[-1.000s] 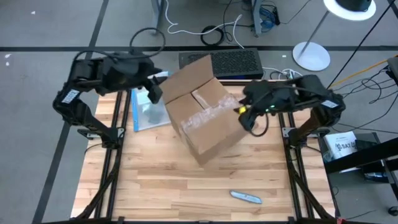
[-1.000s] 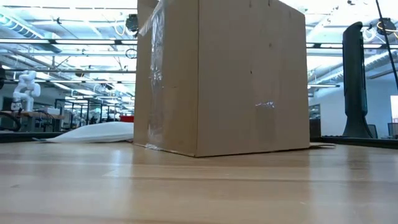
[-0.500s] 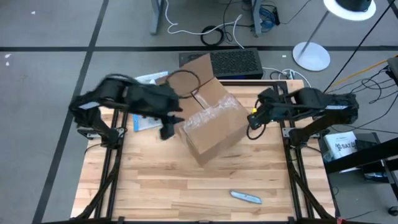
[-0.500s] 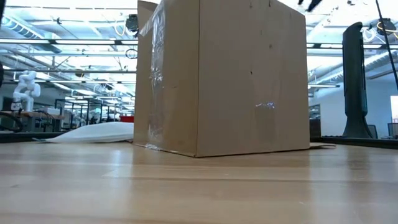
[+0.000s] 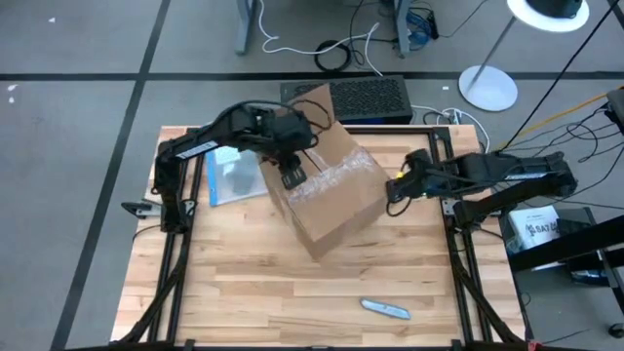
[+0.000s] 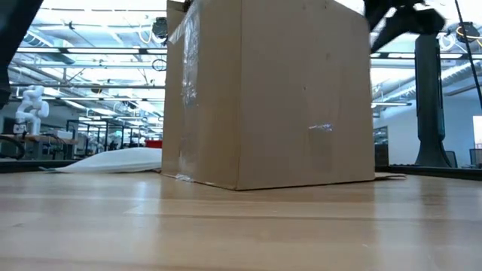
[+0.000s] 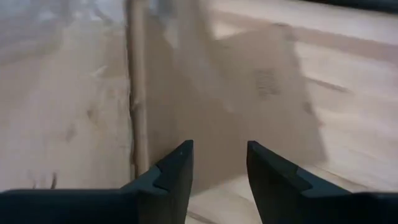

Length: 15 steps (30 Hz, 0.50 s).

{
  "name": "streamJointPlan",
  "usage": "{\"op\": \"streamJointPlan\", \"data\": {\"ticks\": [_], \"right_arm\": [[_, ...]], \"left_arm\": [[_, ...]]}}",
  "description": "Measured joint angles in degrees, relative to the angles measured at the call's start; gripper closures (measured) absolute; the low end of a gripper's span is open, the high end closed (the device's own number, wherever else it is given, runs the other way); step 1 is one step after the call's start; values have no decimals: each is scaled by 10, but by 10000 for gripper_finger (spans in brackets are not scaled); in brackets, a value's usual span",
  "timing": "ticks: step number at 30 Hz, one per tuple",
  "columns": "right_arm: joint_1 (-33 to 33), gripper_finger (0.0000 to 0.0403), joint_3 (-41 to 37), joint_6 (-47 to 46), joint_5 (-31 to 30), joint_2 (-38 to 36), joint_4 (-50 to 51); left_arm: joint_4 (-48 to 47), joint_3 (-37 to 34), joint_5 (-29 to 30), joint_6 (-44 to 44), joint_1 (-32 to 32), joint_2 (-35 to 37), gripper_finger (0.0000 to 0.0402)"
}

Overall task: Unpack boxes
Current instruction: Break down box until it is fully flat

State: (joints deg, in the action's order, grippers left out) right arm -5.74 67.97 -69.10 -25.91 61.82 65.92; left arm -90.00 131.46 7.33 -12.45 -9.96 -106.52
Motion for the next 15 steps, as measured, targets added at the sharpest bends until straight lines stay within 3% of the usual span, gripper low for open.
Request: {"op": "streamJointPlan", "data": {"ticks": [4,8,15], "right_arm": [[-9,264,-19,21,52,3,-109],[-60,264,-19,16,69,3,-169],[-106,264,-19,22,82,3,-212]], "left_arm": [[0,0,-21,15,-11,-16,309],[0,0,-63,36,-22,-20,311],[0,0,-183,38,-43,-16,311]]}}
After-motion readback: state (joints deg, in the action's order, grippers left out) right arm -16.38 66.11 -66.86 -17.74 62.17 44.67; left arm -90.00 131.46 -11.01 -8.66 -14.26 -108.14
